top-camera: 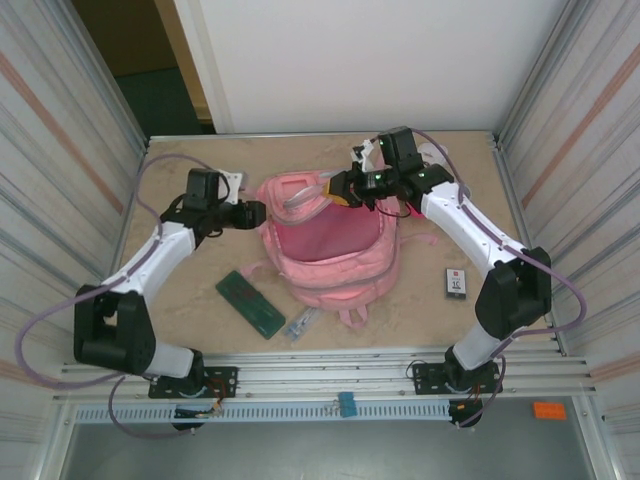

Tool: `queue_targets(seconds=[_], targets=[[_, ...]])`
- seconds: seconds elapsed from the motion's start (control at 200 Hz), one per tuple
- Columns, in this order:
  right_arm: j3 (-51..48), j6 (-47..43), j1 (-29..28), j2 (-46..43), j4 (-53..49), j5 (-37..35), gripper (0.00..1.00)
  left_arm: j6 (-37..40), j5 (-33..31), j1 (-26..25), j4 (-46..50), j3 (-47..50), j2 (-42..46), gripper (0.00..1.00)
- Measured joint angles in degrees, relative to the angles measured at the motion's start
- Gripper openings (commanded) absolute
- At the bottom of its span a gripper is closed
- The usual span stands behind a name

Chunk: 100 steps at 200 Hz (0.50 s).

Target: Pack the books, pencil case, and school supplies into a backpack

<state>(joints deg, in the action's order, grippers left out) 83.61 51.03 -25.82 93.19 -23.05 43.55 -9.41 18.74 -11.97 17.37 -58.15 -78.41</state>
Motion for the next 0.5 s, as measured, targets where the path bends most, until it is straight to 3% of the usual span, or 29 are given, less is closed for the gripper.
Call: queue_targets(seconds=[0.321,0.436,0.501], targets=[[0.0,3.7,-0.5,4.5,11.3,-3.3,0.02,-10.2,-2.2,0.0,5.3,1.8,14.3,0.78],[0.0,3.7,-0.7,6.7,13.4,-5.2,0.11,-15.8,-3.0,0.0,9.2,4.1,15.0,0.82],[0.0,3.7,-1.1,7.3,13.9,-6.6,0.26,-19.1,-3.3,0.0,11.5,5.6,15.6,0.85]])
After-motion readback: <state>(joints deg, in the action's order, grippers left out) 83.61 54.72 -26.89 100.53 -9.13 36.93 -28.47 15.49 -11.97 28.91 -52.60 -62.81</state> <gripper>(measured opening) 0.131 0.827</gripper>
